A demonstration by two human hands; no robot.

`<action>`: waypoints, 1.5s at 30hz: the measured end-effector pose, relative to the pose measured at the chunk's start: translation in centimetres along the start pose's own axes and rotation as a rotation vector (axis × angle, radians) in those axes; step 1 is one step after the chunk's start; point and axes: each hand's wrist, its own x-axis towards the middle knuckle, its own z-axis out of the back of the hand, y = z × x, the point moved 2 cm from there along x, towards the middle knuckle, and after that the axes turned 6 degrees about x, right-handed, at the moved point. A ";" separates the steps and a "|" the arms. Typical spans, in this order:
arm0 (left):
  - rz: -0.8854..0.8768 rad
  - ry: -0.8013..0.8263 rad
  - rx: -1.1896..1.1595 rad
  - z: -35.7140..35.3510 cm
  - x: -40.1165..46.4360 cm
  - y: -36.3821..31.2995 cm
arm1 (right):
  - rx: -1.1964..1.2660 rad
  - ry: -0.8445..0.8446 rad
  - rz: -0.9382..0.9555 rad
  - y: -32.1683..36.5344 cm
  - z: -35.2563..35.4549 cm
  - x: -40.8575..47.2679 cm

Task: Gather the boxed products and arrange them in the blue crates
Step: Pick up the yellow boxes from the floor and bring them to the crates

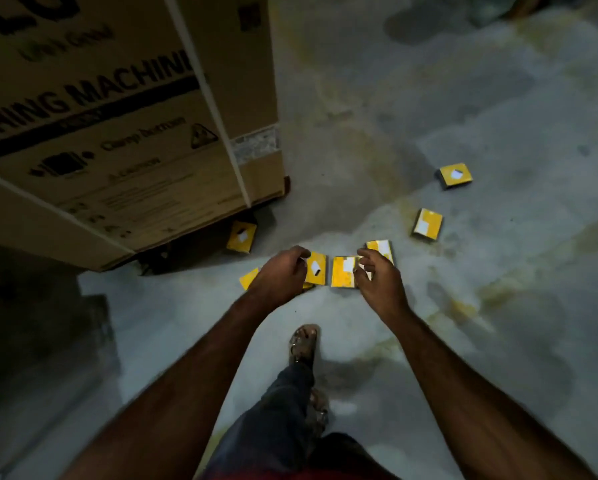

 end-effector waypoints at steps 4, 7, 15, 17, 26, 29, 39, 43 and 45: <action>0.088 0.075 -0.002 -5.3 7.6 2.5 | -0.022 0.027 -0.095 -6.3 -1.9 5.2; 0.163 0.127 0.017 -10.1 12.8 5.2 | -0.029 0.058 -0.130 -11.4 -4.5 8.6; 0.419 0.189 0.007 -26.8 22.4 17.1 | -0.185 0.327 -0.134 -27.5 -15.9 17.3; 0.454 0.167 0.016 -30.9 24.6 20.5 | -0.285 0.433 -0.110 -31.6 -19.3 19.7; 0.550 0.111 0.166 -41.7 34.1 30.5 | -0.510 0.445 -0.131 -43.8 -25.5 27.1; 0.581 0.113 0.230 -43.5 36.4 31.5 | -0.560 0.462 -0.089 -45.9 -25.5 27.4; 0.614 -0.056 0.103 -44.5 37.8 30.4 | -0.637 0.185 -0.281 -49.4 -22.0 27.0; 0.564 -0.238 -0.026 -43.8 36.5 28.1 | -0.594 0.195 -0.331 -49.7 -21.2 27.9; 0.555 -0.295 -0.063 -43.7 35.8 26.9 | -0.618 0.230 -0.311 -49.9 -20.9 28.7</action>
